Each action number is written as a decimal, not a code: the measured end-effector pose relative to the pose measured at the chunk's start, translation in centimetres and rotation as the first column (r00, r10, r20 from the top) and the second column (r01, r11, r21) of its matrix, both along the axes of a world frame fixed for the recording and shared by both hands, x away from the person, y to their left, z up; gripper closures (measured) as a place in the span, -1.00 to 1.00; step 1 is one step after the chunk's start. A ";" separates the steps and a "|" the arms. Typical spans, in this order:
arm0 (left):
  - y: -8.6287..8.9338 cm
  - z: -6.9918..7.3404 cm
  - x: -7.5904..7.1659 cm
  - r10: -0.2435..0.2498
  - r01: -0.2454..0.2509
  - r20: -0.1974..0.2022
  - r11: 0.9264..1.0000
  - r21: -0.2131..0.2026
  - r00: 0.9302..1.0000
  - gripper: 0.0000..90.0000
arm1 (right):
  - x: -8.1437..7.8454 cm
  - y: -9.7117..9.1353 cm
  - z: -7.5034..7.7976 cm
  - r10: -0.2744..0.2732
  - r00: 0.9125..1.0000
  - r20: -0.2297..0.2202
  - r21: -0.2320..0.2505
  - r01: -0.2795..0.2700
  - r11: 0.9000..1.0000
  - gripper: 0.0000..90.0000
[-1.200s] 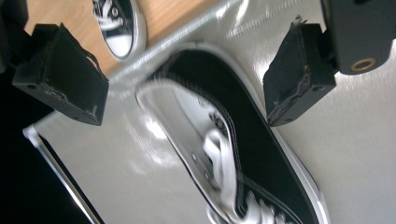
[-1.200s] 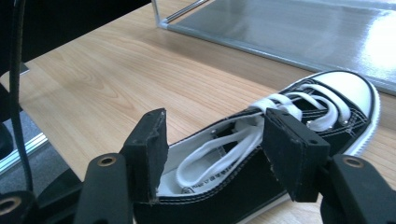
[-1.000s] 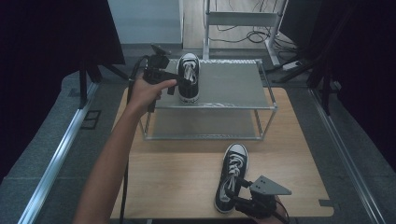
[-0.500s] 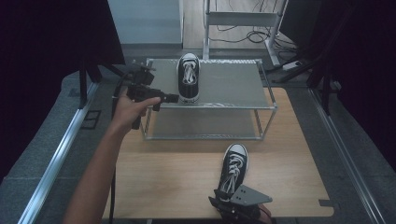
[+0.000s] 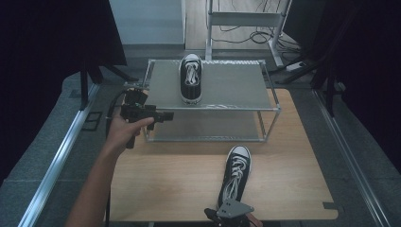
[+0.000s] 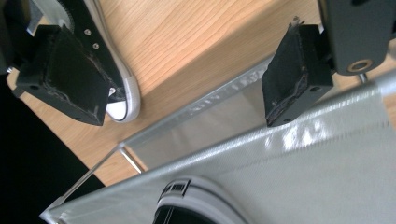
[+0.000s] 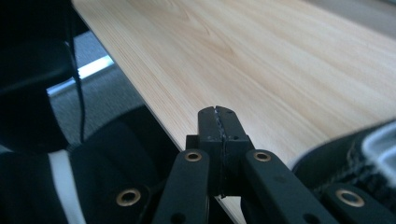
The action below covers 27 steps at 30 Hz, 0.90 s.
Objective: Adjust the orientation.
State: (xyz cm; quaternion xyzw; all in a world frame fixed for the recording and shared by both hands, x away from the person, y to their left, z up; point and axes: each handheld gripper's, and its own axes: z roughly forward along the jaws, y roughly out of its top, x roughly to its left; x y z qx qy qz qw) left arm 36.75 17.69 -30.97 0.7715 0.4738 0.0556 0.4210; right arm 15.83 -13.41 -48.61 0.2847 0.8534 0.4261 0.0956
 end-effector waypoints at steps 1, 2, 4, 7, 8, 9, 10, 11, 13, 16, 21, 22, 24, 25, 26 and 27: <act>0.0 -0.4 -0.2 0.005 -0.005 -0.001 1.000 0.007 1.000 -0.65 | 0.0 0.0 -0.2 -0.005 1.000 0.002 -0.007 0.005 1.000 1.00; 0.0 -0.7 -0.4 0.004 -0.004 -0.002 1.000 0.011 1.000 -0.65 | 0.0 -0.1 -0.5 -0.013 1.000 0.000 -0.018 0.013 1.000 1.00; 0.0 -1.5 -0.7 0.005 -0.005 -0.006 1.000 0.016 1.000 -0.65 | 0.0 -0.2 -0.9 -0.020 1.000 -0.002 -0.035 0.020 0.999 1.00; -0.1 -2.7 -1.1 0.004 -0.003 -0.020 1.000 0.016 1.000 -0.65 | 0.2 -0.6 -1.4 -0.044 0.999 0.001 -0.054 0.044 0.998 1.00; -0.1 -3.0 -1.2 0.000 0.001 -0.025 1.000 0.016 1.000 -0.65 | 0.2 -0.8 -1.5 -0.055 0.998 0.007 -0.059 0.056 0.997 1.00; -0.2 -3.4 -1.3 -0.003 0.004 -0.030 1.000 0.016 1.000 -0.65 | 0.2 -1.0 -1.5 -0.056 0.998 0.010 -0.059 0.057 0.997 1.00; -0.2 -3.8 -1.4 -0.005 0.005 -0.035 1.000 0.019 0.999 -0.65 | 0.2 -1.2 -1.5 -0.073 0.997 0.016 -0.060 0.074 0.995 1.00; -0.3 -4.3 -1.5 -0.004 0.005 -0.040 1.000 0.024 0.999 -0.65 | 0.3 -1.5 -1.5 -0.070 0.997 0.016 -0.054 0.071 0.996 1.00; -0.3 -5.0 -1.7 -0.007 0.009 -0.047 1.000 0.027 0.999 -0.65 | 0.3 -1.9 -1.5 -0.075 0.997 -0.002 -0.038 0.075 0.996 1.00; -0.5 -6.0 -2.2 -0.016 0.018 -0.057 0.999 0.028 0.998 -0.65 | 0.1 -2.1 -1.4 -0.077 0.997 0.006 -0.043 0.077 0.996 1.00; -0.8 -8.1 -3.3 -0.034 0.036 -0.075 0.999 0.028 0.997 -0.65 | -0.4 -3.6 -1.3 -0.088 0.996 -0.003 -0.041 0.088 0.995 1.00; -0.9 -8.6 -3.5 -0.037 0.040 -0.081 0.999 0.033 0.996 -0.65 | -0.5 -3.9 -1.2 -0.093 0.996 -0.003 -0.040 0.093 0.995 1.00; -1.2 -9.6 -3.8 -0.048 0.053 -0.092 0.997 0.048 0.995 -0.64 | -0.9 -4.9 -1.2 -0.113 0.994 -0.003 -0.034 0.113 0.993 1.00; -1.4 -9.9 -4.0 -0.051 0.056 -0.095 0.997 0.054 0.994 -0.64 | -1.0 -5.4 -1.1 -0.123 0.992 -0.002 -0.033 0.123 0.992 1.00; -1.6 -10.5 -4.2 -0.054 0.061 -0.102 0.996 0.059 0.993 -0.63 | -1.0 -5.8 -1.1 -0.133 0.991 0.001 -0.036 0.133 0.990 1.00; -1.8 -11.0 -4.4 -0.059 0.065 -0.109 0.996 0.057 0.992 -0.63 | -1.1 -6.4 -1.1 -0.149 0.989 0.008 -0.035 0.150 0.988 1.00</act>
